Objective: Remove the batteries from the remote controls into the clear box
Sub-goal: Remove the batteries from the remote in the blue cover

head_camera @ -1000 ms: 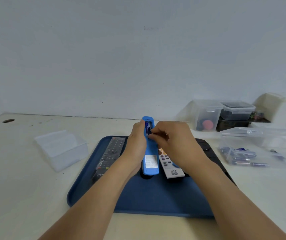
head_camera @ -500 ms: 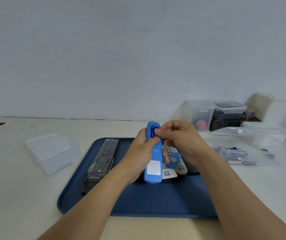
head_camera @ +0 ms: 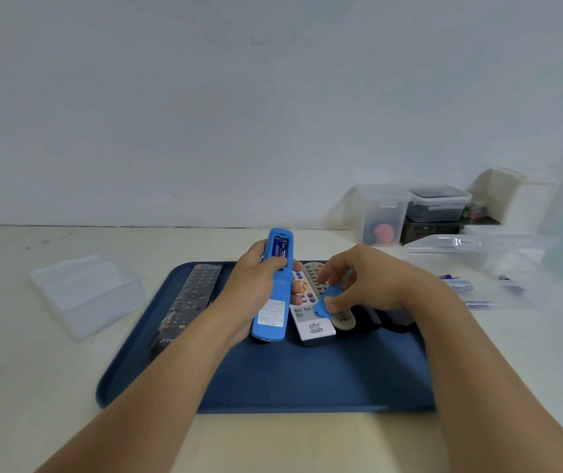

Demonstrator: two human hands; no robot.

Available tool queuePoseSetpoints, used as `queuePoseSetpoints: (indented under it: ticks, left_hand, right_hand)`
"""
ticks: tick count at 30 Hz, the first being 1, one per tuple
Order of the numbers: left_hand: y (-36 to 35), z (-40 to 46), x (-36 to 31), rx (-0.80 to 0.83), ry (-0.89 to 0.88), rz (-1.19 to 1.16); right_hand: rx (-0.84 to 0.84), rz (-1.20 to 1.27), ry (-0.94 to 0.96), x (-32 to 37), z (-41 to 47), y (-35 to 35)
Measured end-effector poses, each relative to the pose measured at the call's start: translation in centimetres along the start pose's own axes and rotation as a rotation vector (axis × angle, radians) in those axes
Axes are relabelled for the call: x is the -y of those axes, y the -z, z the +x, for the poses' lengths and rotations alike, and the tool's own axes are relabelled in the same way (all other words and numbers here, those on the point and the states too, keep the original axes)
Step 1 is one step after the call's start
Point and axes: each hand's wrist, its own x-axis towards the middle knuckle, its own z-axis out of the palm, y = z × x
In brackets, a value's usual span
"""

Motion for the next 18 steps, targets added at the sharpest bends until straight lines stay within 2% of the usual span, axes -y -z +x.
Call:
queuePoseSetpoints:
  ticks: [5, 10, 18]
  left_hand:
    - [0.0, -0.2, -0.2, -0.013, 0.034, -0.043]
    - [-0.1, -0.6, -0.6, -0.01, 0.143, -0.08]
    - [0.1, -0.4, -0.6, 0.026, 0.103, -0.159]
  right_hand:
    - [-0.015, 0.097, 0.028, -0.5, 0.2, 0.1]
    - [0.052, 0.256, 0.042, -1.2, -0.5, 0.9]
    - [-0.068, 0.972, 0.174, 1.7, -0.3, 0.5]
